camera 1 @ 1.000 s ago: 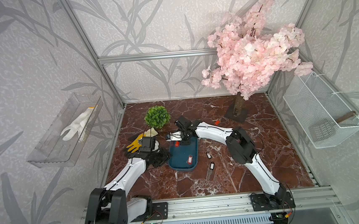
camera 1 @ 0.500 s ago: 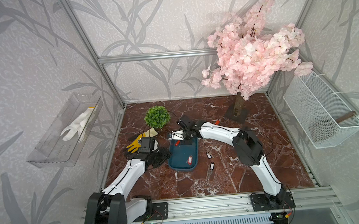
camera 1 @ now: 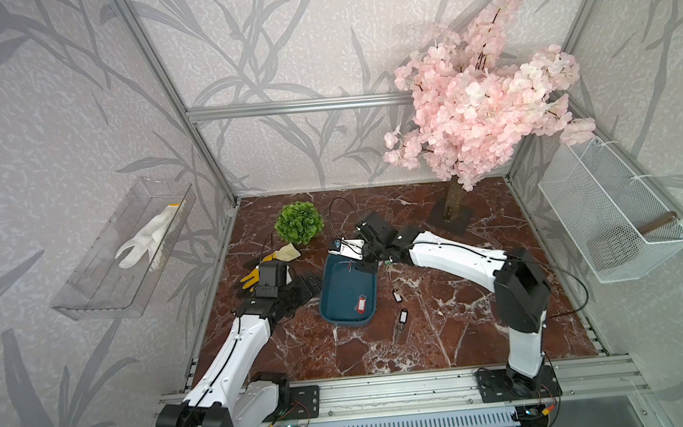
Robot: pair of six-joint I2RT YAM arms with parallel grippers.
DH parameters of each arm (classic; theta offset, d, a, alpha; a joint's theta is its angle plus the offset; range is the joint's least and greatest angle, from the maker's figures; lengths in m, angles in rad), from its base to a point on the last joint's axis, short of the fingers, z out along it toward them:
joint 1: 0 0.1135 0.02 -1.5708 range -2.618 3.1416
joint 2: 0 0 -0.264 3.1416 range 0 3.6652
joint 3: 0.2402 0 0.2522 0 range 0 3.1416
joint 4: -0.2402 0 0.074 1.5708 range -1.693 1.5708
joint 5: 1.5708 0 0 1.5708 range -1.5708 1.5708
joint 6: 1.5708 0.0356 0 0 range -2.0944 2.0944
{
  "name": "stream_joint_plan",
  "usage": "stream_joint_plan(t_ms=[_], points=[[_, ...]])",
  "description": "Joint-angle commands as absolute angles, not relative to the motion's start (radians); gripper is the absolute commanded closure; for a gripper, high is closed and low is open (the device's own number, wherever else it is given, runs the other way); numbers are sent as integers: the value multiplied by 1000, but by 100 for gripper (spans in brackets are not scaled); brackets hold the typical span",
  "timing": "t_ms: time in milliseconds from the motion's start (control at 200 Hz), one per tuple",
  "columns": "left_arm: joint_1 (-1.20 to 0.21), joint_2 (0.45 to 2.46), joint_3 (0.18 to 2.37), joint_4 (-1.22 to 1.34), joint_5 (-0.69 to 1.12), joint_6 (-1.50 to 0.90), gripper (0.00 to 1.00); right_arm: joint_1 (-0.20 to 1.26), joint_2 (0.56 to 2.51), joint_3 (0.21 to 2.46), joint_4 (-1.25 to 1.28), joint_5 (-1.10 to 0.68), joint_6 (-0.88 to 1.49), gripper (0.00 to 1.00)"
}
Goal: Take the keys out of the storage box
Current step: Pick up the key from the storage box, then place the key at the center of the board.
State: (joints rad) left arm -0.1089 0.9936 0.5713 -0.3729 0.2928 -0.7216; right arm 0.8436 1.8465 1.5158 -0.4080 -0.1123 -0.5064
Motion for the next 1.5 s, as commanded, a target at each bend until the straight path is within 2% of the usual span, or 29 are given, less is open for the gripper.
stream_joint_plan(t_ms=[0, 300, 585, 900, 1070, 1494], points=[[-100, 946, 561, -358, 177, -723, 0, 839, 1679, 1421, -406, -104, -319, 100], [-88, 943, 565, -286, 138, -715, 0, 806, 1337, 1142, -540, 30, -42, 100], [-83, 988, 593, -264, 138, -715, 0, 717, 1170, 898, -602, 89, 184, 100], [-83, 1014, 609, -286, 166, -695, 0, 648, 1234, 767, -506, 54, 255, 100], [-84, 1015, 617, -304, 173, -686, 0, 597, 1322, 777, -456, -23, 285, 100], [-84, 1028, 656, -327, 277, -613, 3, 572, 1481, 790, -321, -44, 302, 100]])
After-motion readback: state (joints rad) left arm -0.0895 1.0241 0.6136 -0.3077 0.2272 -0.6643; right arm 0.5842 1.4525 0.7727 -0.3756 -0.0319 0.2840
